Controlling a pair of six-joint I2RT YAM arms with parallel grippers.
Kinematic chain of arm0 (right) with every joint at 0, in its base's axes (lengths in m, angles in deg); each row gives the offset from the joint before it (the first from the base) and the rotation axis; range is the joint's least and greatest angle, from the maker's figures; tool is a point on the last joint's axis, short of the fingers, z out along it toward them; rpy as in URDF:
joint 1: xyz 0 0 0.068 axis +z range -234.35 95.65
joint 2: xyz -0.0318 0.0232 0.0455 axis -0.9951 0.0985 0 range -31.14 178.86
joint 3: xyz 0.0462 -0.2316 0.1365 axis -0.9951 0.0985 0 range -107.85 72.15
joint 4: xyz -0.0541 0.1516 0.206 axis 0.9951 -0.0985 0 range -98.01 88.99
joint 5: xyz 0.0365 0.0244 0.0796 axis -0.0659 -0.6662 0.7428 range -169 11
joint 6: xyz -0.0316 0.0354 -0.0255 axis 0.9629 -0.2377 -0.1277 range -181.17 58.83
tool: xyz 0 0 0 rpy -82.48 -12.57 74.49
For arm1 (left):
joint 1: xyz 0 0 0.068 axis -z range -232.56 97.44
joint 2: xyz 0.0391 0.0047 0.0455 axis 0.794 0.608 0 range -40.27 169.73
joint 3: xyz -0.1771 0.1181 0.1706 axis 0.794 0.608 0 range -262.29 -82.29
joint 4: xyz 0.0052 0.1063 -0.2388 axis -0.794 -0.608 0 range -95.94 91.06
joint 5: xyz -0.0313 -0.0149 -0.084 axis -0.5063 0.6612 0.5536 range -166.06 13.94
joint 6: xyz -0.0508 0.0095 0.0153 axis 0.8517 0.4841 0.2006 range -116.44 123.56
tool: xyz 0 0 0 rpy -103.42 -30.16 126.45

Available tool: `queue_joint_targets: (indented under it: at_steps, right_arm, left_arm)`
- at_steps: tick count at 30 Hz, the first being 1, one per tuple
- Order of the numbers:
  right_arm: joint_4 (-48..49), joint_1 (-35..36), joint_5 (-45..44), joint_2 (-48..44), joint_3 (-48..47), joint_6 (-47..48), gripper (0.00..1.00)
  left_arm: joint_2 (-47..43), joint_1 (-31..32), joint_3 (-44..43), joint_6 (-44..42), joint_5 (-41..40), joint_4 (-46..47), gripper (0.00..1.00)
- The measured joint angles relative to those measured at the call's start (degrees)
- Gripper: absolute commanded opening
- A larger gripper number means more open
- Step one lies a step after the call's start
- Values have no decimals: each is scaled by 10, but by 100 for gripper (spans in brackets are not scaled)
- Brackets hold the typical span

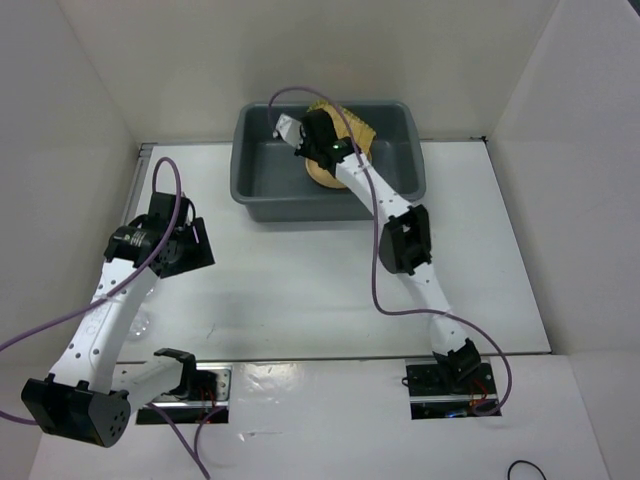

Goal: Place the mixed dishes into the plastic bin

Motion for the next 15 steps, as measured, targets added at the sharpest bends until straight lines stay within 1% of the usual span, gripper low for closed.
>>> queue_joint_targets:
  at_steps: [1,2,3,4,5,10,15]
  right_arm:
    - [5,0,0,-9,33,4,0]
    - [-80,2,-23,41,-58,13,0]
    - [-95,2,-19,101,-143,11,0]
    - [-120,2,-17,142,-198,12,0]
    - [-137,3,-19,165,-228,17,0]
    - [-193,4,-32,180,-285,8,0]
    - [-191,4,-49,180,-310,1,0]
  left_arm:
    - [0,0,0,0,-2,1,75]
    - [0,-1,0,0,-4,0,75]
    - [1,-2,0,0,-5,0,75]
    - [2,-3,0,0,-6,0,75]
    - [3,-4,0,0,-7,-1,75]
    - [10,-9,0,0,-10,-1,75]
    - [20,-11,0,0,-13,-1,75]
